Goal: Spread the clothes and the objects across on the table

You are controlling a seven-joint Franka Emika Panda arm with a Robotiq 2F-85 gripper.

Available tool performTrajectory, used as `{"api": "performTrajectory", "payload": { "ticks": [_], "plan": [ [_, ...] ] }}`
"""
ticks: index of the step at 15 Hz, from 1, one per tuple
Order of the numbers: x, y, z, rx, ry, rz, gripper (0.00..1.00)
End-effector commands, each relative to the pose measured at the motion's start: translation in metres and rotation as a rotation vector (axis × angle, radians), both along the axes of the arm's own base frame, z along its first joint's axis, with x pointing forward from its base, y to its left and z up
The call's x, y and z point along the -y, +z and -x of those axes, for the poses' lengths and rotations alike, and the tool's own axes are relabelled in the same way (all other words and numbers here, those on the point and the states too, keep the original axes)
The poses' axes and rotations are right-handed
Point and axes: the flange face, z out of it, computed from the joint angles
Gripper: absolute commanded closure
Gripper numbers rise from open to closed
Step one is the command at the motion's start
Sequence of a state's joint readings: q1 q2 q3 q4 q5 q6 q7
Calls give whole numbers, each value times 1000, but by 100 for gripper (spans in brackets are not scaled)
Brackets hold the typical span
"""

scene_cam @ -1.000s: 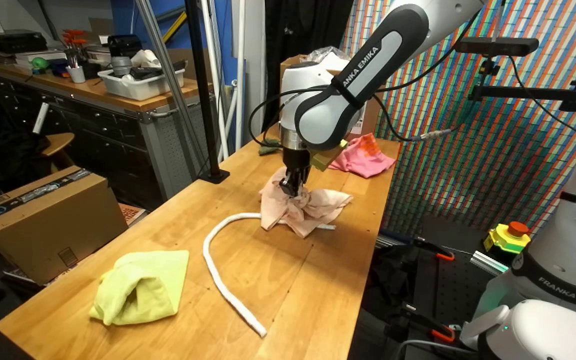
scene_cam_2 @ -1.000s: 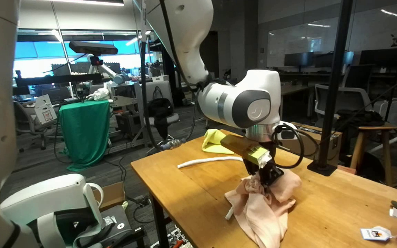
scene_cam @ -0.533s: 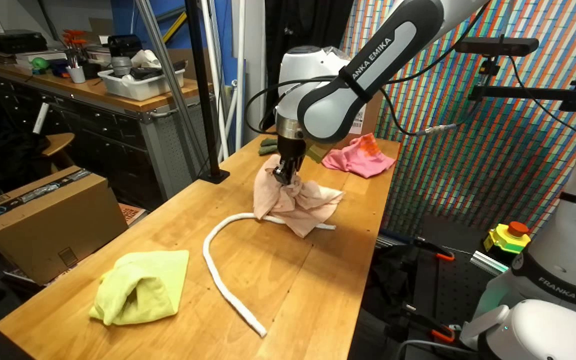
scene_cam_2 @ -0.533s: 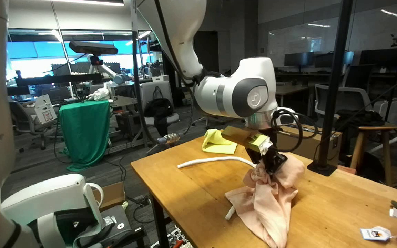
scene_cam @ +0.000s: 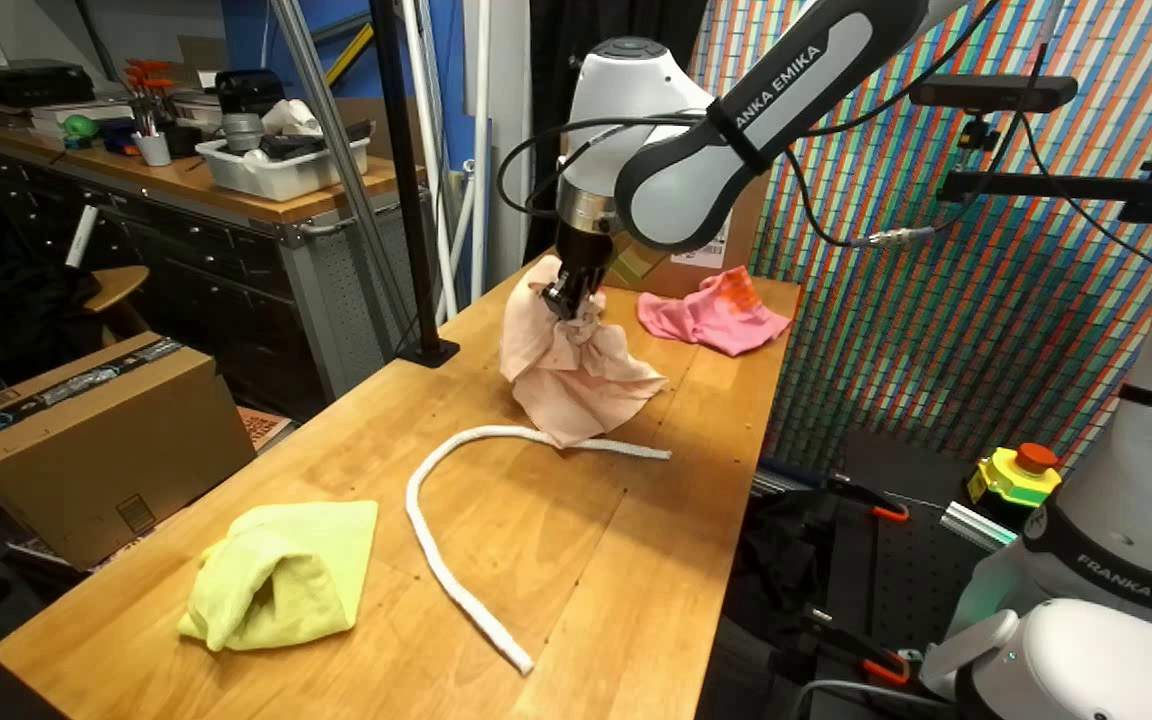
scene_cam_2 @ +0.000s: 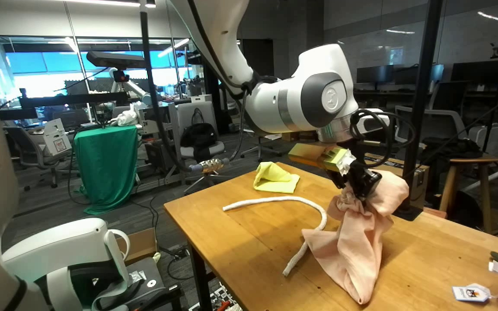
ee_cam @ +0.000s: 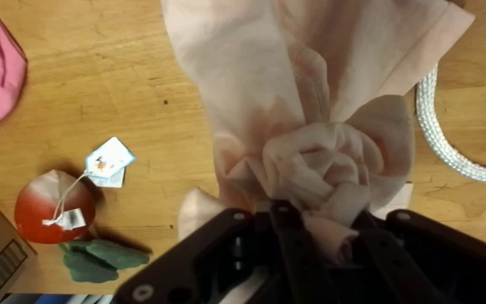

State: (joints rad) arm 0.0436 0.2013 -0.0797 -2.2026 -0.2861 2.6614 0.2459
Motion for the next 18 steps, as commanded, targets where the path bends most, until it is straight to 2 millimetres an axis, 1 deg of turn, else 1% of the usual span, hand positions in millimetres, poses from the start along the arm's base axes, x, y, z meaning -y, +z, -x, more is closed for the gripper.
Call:
{"api": "performTrajectory", "payload": {
  "ticks": [1, 5, 13, 18],
  "plan": [
    [7, 21, -5, 67, -33, 32, 96],
    [7, 24, -9, 78, -38, 62, 96],
    [-10, 14, -26, 88, -18, 82, 96],
    [-15, 6, -37, 90, -27, 87, 96]
  ]
}}
